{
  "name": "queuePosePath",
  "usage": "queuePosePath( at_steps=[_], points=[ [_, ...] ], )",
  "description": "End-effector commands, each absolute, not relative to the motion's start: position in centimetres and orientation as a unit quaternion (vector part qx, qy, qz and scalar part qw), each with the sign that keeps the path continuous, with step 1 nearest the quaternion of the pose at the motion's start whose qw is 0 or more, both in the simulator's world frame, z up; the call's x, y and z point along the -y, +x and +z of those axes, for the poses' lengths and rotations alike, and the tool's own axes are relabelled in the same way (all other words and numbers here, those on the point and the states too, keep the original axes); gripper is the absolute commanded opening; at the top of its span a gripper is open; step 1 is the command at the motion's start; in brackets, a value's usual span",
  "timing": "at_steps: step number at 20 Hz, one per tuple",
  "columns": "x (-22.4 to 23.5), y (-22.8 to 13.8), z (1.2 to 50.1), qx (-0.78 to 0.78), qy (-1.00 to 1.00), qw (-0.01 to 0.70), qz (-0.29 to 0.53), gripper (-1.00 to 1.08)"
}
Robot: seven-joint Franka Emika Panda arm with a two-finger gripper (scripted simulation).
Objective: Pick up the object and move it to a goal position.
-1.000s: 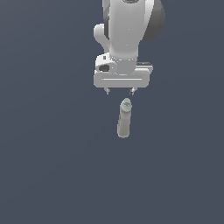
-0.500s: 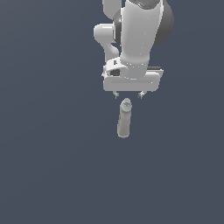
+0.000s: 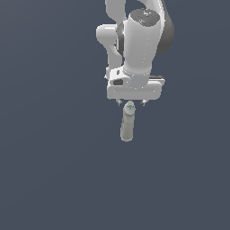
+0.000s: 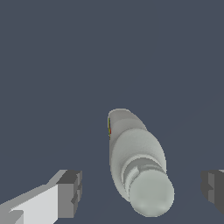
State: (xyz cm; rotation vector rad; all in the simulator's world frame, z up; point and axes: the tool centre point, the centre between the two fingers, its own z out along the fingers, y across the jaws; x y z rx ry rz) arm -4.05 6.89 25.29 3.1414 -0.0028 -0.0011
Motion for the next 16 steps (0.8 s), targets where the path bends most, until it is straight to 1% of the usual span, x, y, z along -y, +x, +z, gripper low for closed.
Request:
queuePosePath(
  at_steps=[1,7,8,16],
  points=[
    [-6.9,-4.1,24.2,0.001,1.0,0.0,0.0,1.0],
    [-7.0,-3.9,23.0,0.001,1.0,0.0,0.0,1.0],
    [-7.0,-3.9,23.0,0.001,1.0,0.0,0.0,-1.0],
    [-7.0,-3.9,23.0,0.001,1.0,0.0,0.0,-1.0]
  ],
)
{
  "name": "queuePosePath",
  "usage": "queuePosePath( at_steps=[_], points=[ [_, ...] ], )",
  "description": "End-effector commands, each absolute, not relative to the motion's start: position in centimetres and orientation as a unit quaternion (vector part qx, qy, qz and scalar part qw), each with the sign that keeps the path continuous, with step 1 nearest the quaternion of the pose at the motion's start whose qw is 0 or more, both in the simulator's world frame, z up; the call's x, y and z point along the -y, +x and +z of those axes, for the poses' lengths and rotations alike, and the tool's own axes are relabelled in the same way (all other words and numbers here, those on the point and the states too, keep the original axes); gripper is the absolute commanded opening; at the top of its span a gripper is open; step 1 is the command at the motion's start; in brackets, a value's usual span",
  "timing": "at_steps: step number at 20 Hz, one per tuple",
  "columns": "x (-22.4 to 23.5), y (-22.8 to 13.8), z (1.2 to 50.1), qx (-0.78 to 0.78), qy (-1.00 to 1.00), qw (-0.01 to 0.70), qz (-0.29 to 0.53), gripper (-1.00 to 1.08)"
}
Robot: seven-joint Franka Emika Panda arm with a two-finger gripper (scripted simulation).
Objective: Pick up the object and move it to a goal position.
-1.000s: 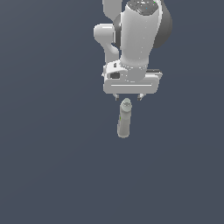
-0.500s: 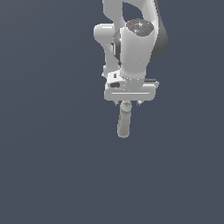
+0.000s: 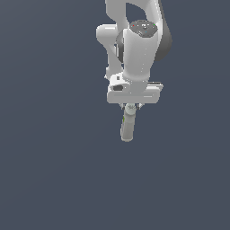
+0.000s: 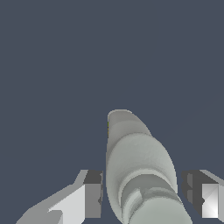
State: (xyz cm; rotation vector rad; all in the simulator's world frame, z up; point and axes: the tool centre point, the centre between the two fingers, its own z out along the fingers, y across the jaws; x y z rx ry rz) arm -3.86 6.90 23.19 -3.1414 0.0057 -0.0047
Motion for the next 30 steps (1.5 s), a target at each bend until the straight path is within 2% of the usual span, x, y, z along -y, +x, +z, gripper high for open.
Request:
queuePosePath(
  at_steps=[1,7,13,30],
  points=[
    [-7.0,-3.9,23.0,-0.001,-1.0,0.0,0.0,-1.0],
    [-6.3,-4.0,24.0,-0.002,-1.0,0.0,-0.001,-1.0],
    [-4.3,-4.4,26.9,-0.002,-1.0,0.001,-0.001,-1.0],
    [6.9,-6.2,42.7,-0.002,-1.0,0.002,-0.001,-1.0]
  ],
)
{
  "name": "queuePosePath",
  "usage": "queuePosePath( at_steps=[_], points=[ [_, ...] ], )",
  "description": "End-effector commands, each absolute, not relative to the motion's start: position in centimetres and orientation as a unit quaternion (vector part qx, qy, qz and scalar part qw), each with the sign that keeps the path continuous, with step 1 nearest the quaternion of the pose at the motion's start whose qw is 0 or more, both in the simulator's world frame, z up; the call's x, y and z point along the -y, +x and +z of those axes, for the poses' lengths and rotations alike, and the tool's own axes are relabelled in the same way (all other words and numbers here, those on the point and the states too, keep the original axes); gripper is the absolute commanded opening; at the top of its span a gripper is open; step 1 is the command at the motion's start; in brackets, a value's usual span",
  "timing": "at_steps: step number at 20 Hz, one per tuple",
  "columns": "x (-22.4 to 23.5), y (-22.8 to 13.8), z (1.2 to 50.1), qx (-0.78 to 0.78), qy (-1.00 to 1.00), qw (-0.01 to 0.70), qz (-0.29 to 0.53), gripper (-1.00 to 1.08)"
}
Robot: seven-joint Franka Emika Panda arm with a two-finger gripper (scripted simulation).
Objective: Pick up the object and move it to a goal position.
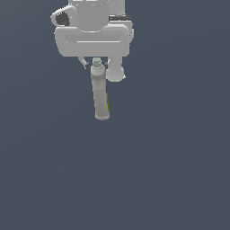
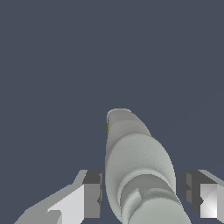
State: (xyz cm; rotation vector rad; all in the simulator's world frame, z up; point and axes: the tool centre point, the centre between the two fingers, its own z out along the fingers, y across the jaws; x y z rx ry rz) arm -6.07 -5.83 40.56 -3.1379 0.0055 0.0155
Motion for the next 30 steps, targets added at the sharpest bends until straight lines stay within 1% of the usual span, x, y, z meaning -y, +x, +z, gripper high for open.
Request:
queuePosePath(
  at_steps=[1,8,16,23,30],
  points=[
    [7.6,-6.3,43.7,-0.002,-1.0,0.001,-0.001,-1.0],
    [11.9,-6.8,49.6,-0.001,-1.0,0.001,0.0,-1.0],
    [15.4,-7.0,54.6,-0.001,-1.0,0.0,0.0,-1.0],
    [17.3,-7.0,57.1,-0.001,-1.0,0.0,0.0,-1.0],
    [18.1,-7.0,58.2,-0.001,-1.0,0.0,0.0,-1.0]
  ],
)
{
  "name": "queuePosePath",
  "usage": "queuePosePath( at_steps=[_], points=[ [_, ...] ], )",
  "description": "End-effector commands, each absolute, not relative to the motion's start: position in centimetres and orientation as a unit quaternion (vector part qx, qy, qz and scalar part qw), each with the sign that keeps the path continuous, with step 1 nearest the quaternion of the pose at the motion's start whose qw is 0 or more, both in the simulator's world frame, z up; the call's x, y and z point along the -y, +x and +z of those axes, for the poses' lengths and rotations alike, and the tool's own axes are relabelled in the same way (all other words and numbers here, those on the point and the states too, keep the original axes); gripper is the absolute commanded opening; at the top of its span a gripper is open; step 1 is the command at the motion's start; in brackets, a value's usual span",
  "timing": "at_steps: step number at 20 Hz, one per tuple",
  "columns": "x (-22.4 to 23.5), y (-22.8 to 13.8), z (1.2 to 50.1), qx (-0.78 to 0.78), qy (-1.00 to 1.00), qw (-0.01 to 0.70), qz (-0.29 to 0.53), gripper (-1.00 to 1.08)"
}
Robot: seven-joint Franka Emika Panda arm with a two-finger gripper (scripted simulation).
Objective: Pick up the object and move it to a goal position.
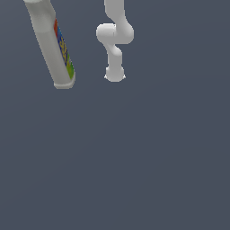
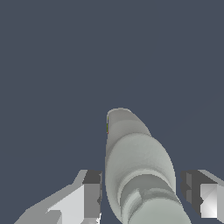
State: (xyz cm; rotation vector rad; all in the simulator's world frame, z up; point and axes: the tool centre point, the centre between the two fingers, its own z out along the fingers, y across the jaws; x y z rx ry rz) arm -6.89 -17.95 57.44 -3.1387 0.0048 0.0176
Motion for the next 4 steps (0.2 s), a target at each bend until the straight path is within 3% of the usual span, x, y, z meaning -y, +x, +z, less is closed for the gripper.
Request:
queuePosePath(
  at_steps=[1,4],
  points=[
    [18.1,-6.98,58.27,-0.001,-1.0,0.0,0.0,-1.0],
    [18.16,-6.98,58.36,-0.001,-1.0,0.0,0.0,-1.0]
  ],
)
